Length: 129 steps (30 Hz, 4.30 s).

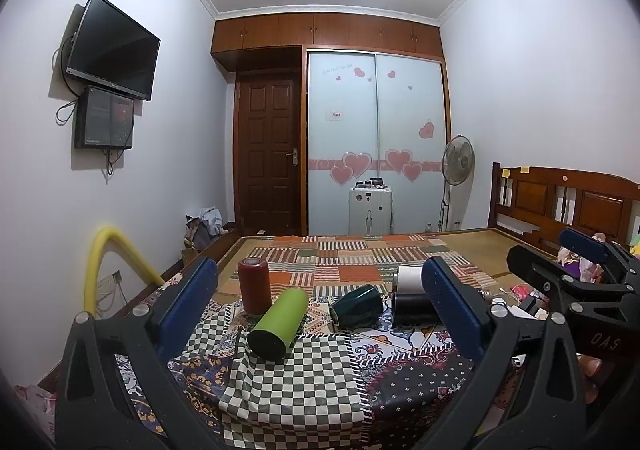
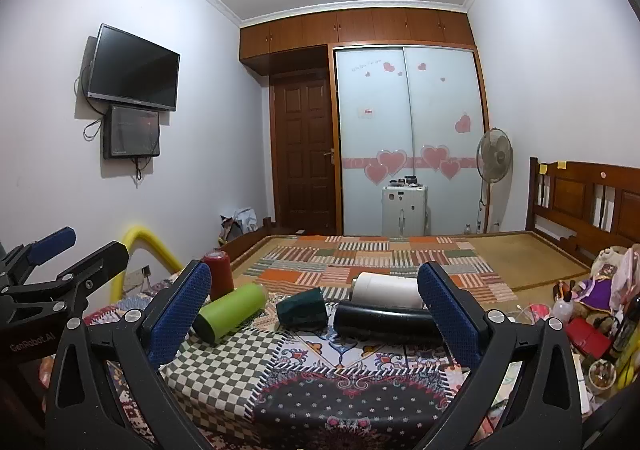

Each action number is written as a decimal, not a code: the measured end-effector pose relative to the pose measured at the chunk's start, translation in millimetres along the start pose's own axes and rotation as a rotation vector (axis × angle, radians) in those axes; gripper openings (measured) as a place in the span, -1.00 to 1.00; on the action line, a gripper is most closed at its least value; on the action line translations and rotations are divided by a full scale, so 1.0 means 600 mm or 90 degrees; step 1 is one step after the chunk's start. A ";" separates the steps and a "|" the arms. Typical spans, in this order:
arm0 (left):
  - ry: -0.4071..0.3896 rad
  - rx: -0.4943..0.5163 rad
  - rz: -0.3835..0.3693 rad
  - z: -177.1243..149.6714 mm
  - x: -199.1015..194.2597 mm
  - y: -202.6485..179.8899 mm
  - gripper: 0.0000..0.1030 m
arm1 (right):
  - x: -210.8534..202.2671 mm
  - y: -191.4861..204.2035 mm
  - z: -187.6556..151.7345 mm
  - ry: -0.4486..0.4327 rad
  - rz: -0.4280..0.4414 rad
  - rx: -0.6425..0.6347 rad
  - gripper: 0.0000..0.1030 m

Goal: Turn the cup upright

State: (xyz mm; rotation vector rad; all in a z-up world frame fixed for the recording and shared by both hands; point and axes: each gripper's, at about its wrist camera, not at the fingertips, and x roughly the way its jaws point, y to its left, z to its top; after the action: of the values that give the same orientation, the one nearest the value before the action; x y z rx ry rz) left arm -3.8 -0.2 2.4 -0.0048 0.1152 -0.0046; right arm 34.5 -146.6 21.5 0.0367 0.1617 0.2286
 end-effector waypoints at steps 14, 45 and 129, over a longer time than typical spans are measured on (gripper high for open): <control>-0.002 0.000 0.000 0.002 -0.003 0.002 1.00 | -0.001 0.000 0.001 -0.005 0.000 -0.001 1.00; -0.003 0.001 -0.001 0.004 -0.003 0.000 1.00 | -0.004 -0.002 -0.001 -0.007 0.000 0.001 1.00; 0.652 0.062 -0.055 -0.210 0.618 0.112 0.26 | 0.260 -0.073 -0.130 0.192 -0.004 0.027 1.00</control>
State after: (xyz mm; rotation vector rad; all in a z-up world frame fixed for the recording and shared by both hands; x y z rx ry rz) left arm 350.3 64.5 -165.8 0.0905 1.1387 -0.1002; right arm 181.3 -152.5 -82.1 0.0444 0.4672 0.2235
